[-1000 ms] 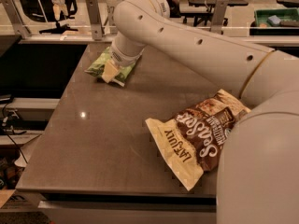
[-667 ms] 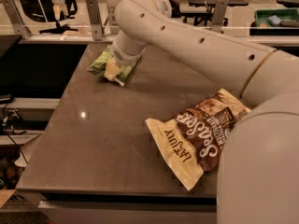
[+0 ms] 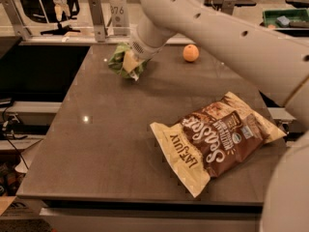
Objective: Pick green jalapeno chip bag
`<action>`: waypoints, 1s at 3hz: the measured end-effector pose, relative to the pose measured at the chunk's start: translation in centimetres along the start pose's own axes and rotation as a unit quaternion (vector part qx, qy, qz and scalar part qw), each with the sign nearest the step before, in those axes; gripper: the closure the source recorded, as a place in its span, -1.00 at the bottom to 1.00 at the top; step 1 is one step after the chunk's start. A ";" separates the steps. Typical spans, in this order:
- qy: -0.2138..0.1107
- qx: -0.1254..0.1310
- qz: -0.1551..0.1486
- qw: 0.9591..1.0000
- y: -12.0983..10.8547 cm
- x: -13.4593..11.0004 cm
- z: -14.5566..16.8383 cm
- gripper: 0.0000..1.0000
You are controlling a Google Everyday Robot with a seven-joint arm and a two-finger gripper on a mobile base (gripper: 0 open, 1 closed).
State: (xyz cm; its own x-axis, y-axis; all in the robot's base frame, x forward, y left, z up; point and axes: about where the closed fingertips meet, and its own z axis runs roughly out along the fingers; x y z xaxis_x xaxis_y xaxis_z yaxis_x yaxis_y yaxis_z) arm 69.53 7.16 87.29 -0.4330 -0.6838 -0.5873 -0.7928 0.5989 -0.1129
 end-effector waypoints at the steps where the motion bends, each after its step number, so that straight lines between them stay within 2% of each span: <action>1: -0.020 -0.001 -0.023 1.000 -0.1 -0.8 -4.2 1.00; 3: -0.061 -0.012 -0.090 0.994 0.2 -4.0 -11.1 1.00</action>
Offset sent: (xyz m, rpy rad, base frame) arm -0.0351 -0.0237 0.1268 0.0266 -0.1565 0.1796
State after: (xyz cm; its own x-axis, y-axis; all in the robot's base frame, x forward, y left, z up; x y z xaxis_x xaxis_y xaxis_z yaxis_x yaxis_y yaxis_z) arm 66.37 5.37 98.54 -0.2300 -0.7225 -0.6520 -0.8629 0.4612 -0.2067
